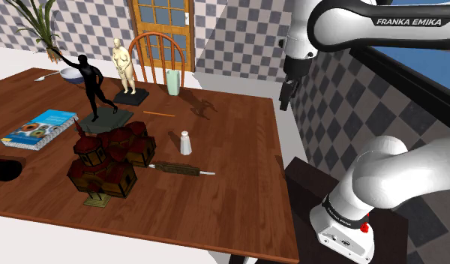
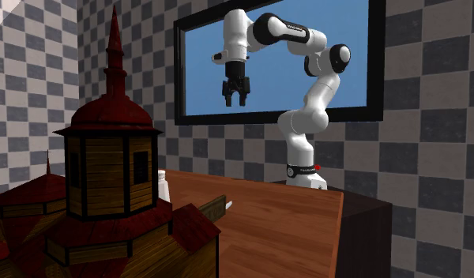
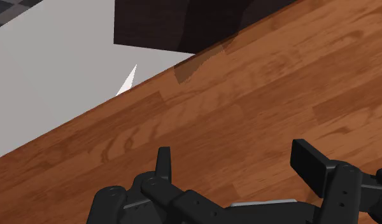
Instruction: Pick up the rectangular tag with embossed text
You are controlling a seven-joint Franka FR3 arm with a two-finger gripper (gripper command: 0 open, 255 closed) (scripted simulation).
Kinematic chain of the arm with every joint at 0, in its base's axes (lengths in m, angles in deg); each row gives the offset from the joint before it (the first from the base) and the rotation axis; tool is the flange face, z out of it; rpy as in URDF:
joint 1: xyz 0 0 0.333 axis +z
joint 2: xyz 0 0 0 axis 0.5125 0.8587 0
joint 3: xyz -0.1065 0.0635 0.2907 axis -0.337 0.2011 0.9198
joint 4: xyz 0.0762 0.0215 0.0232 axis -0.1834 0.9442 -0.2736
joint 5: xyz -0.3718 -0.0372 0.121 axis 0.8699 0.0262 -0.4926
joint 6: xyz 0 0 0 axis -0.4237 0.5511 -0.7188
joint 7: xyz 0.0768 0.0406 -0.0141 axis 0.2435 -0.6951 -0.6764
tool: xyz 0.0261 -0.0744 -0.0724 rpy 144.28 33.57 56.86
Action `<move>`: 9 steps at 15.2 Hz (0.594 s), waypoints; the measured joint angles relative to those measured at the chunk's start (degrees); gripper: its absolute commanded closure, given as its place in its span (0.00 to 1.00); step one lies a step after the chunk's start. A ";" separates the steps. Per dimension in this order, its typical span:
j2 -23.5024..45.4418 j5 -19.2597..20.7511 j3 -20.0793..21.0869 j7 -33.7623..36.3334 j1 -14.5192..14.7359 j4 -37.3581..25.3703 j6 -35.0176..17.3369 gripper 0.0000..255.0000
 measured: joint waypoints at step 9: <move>7.70 -2.69 2.66 0.26 3.84 4.30 -13.27 0.00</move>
